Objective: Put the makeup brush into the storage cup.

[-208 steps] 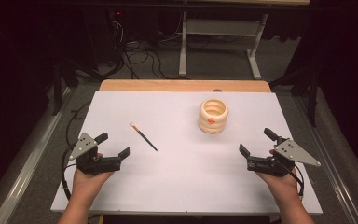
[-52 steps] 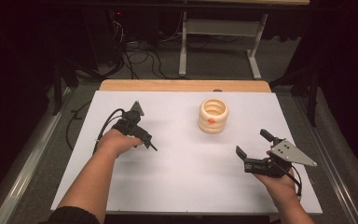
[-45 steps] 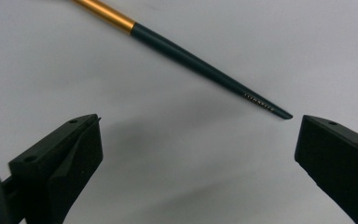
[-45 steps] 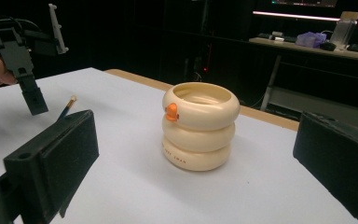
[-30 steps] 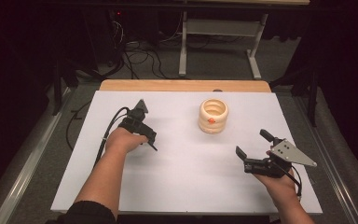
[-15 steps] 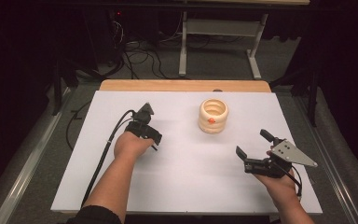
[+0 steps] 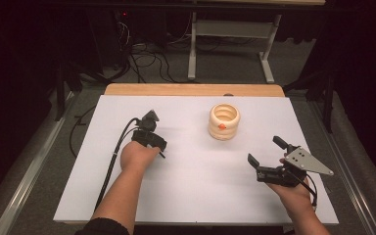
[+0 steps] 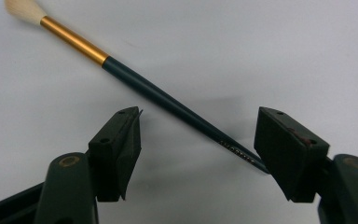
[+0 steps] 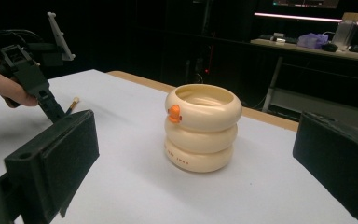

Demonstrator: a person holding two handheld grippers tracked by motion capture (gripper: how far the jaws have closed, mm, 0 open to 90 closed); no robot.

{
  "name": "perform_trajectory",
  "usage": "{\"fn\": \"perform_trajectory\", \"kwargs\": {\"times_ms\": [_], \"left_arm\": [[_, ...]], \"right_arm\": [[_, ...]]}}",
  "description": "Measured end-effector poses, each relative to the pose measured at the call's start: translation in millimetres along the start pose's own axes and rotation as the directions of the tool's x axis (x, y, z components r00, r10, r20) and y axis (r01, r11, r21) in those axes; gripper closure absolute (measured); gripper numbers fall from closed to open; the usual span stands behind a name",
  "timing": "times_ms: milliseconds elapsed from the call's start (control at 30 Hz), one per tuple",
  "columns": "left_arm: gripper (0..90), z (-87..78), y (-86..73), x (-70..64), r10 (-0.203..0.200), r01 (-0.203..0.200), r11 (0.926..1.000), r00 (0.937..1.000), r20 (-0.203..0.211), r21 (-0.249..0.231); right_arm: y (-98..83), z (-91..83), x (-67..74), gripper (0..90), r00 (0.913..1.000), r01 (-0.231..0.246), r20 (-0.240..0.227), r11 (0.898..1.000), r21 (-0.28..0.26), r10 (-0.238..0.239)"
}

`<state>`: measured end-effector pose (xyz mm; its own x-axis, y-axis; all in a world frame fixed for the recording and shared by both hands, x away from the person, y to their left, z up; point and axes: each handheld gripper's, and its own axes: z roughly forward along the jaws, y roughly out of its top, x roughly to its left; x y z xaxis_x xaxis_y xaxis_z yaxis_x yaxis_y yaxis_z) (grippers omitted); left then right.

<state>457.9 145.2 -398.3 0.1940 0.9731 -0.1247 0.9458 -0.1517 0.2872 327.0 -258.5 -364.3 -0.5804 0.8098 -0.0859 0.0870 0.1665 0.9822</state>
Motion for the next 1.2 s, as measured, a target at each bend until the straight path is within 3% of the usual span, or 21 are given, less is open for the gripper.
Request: {"fn": "perform_trajectory", "kwargs": {"times_ms": [233, 433, 700, 967, 1200], "left_arm": [[34.1, 3.1, 1.2, 2.2, -0.014, 0.014, 0.9997, 0.9999, 0.002, 0.021], [34.3, 2.3, 4.6, 7.3, -0.046, 0.044, 0.9978, 0.9984, 0.034, 0.050], [35.6, 1.6, 5.6, 9.1, -0.047, 0.046, 0.9962, 0.9988, 0.010, 0.074], [36.2, -2.2, 13.1, 7.0, -0.050, 0.050, 0.9969, 0.9987, 0.009, 0.061], [37.3, 4.2, 15.7, 7.4, -0.052, 0.053, 0.9954, 0.9985, -0.017, 0.080]], "right_arm": [[-0.2, 0.4, 0.0, 1.6, 1.0000, 0.004, -0.001, 1.000, -0.002, -0.004], [-0.4, 0.6, -0.6, 1.6, 1.0000, 0.005, 0.000, 1.000, 0.000, -0.005], [-0.4, 0.7, -0.4, 1.7, 1.0000, 0.006, -0.001, 1.000, 0.000, -0.006], [-0.4, 0.7, -0.5, 1.7, 1.0000, 0.007, -0.001, 1.000, 0.000, -0.007], [-0.6, 0.5, -0.5, 1.7, 1.0000, -0.001, -0.002, 1.000, 0.001, 0.001]]}}
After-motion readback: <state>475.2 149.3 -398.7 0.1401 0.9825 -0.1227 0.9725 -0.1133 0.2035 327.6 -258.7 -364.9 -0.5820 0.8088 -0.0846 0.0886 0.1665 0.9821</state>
